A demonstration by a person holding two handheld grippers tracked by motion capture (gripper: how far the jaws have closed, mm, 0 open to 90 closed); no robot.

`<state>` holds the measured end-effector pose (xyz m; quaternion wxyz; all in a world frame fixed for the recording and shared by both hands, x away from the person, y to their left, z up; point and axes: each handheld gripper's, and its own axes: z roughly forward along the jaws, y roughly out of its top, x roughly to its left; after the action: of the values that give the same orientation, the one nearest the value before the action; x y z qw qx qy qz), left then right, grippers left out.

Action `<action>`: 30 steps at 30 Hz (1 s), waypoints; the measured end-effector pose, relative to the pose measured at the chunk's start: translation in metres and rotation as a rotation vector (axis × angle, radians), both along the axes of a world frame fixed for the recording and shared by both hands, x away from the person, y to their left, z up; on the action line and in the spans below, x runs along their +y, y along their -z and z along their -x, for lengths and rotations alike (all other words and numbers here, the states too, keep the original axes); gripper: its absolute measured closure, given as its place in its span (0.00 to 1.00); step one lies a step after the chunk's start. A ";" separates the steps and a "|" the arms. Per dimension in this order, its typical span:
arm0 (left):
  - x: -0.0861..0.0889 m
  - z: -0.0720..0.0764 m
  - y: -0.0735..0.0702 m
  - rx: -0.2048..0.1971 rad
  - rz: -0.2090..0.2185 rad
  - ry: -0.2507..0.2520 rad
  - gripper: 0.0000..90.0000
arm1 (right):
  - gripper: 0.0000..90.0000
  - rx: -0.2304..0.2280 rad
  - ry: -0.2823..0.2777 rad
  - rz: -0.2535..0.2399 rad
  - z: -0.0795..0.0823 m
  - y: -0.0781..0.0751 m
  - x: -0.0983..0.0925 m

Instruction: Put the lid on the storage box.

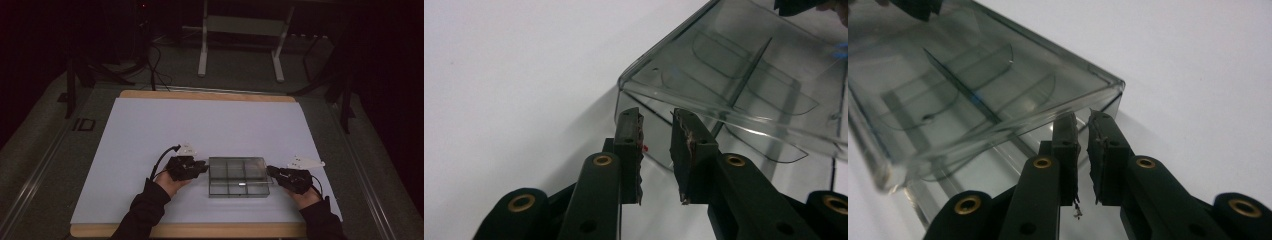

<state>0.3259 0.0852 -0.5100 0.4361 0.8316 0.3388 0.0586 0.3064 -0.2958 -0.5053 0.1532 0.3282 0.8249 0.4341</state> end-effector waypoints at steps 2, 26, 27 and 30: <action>0.002 -0.001 0.002 0.006 0.005 -0.007 0.83 | 0.90 0.003 0.006 0.029 -0.001 0.003 0.000; 0.029 -0.017 0.012 0.076 0.060 -0.093 0.02 | 0.17 -0.007 0.105 -0.022 -0.023 0.006 -0.022; 0.029 -0.017 0.012 0.067 0.058 -0.105 0.02 | 0.16 -0.009 0.112 -0.016 -0.023 0.006 -0.022; 0.032 -0.016 0.011 0.044 0.052 -0.107 0.02 | 0.16 -0.007 0.133 0.007 -0.024 0.008 -0.024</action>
<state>0.3416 0.1169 -0.5209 0.4463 0.8017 0.3939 0.0548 0.3307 -0.3200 -0.5129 0.1857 0.3803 0.8022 0.4210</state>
